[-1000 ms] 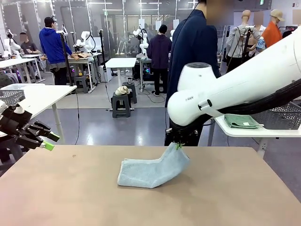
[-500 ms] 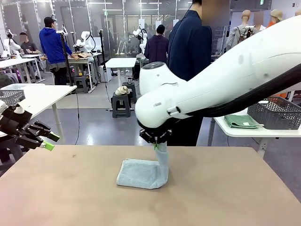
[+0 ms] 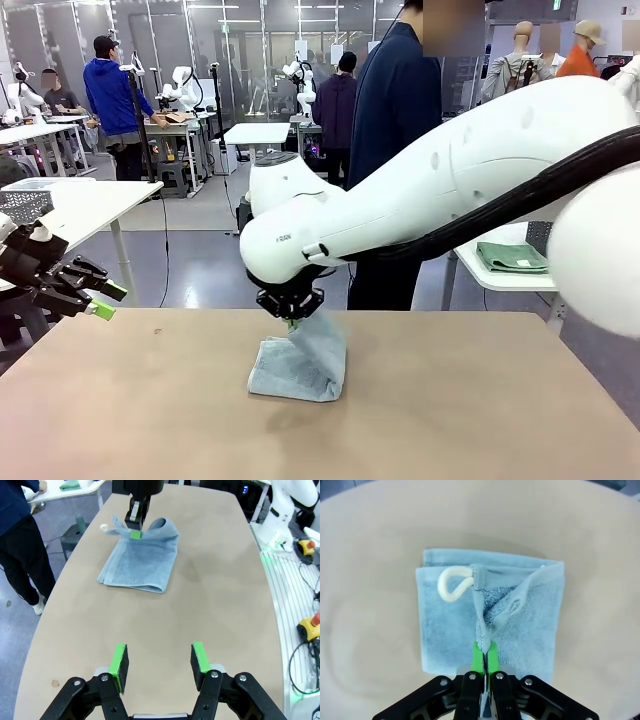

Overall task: Fold the towels and place them in the basket.
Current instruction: When a person lays out a Towel with hook on the table, fold it in half twice.

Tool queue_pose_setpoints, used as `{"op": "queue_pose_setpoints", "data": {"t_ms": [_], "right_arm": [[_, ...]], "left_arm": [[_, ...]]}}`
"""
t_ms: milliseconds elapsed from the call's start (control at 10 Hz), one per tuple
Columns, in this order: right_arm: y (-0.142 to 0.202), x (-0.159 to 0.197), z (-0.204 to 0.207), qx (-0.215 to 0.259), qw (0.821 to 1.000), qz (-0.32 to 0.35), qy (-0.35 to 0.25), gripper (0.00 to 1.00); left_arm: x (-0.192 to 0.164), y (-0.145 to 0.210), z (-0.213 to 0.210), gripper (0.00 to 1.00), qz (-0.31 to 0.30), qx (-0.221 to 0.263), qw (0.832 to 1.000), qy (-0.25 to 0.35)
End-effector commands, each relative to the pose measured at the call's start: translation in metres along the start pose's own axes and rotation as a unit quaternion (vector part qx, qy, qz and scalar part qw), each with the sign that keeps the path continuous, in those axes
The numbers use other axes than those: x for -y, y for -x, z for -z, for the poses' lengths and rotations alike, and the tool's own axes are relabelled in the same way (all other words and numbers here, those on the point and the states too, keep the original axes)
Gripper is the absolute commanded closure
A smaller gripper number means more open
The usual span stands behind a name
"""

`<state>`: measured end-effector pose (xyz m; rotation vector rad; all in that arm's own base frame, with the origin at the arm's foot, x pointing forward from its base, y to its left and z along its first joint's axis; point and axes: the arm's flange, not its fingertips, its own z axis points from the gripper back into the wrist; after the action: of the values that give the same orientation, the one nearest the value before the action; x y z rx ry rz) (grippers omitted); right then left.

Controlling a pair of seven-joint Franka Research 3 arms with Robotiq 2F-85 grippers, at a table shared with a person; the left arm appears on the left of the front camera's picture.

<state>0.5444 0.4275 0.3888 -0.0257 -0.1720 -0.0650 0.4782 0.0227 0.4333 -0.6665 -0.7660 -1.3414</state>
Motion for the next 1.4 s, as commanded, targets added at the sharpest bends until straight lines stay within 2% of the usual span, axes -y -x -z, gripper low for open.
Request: {"op": "queue_pose_setpoints", "data": {"t_ms": [0,300,500,700,800,900,1000,1100,1200,1300], "right_arm": [[0.003,-0.021,0.004,-0.02,1.0,0.008,0.006,1.0],[0.012,-0.043,0.026,-0.027,1.0,0.001,0.007,1.0],[0.009,-0.048,0.035,-0.009,1.0,0.012,0.003,1.0],[0.008,-0.05,0.043,-0.026,1.0,0.012,0.0,1.0],[0.009,-0.051,0.044,-0.03,0.999,0.012,-0.004,0.82],[0.008,-0.05,0.043,-0.03,0.999,0.014,-0.005,0.76],[0.01,-0.05,0.043,-0.025,0.999,0.02,-0.009,0.62],[0.009,-0.05,0.041,-0.022,0.999,0.023,-0.012,0.56],[0.01,-0.049,0.039,-0.023,0.999,0.024,-0.015,0.42],[0.011,-0.044,0.033,-0.029,0.999,0.022,-0.021,0.36]], "left_arm": [[0.0,0.0,-0.001,0.35,0.001,0.002,1.0,0.0],[0.0,0.0,-0.001,0.35,0.001,0.002,1.0,0.0],[0.0,0.0,-0.001,0.35,0.001,0.002,1.0,0.0],[0.0,0.0,-0.001,0.35,0.001,0.002,1.0,0.0],[0.0,0.0,-0.001,0.35,0.001,0.002,1.0,0.0],[0.0,0.0,-0.001,0.35,0.001,0.002,1.0,0.0],[0.0,0.0,-0.001,0.35,0.001,0.002,1.0,0.0],[0.0,0.0,-0.001,0.35,0.001,0.002,1.0,0.0],[0.0,0.0,-0.001,0.35,0.001,0.002,1.0,0.0],[0.0,0.0,-0.001,0.35,0.001,0.002,1.0,0.0]]}}
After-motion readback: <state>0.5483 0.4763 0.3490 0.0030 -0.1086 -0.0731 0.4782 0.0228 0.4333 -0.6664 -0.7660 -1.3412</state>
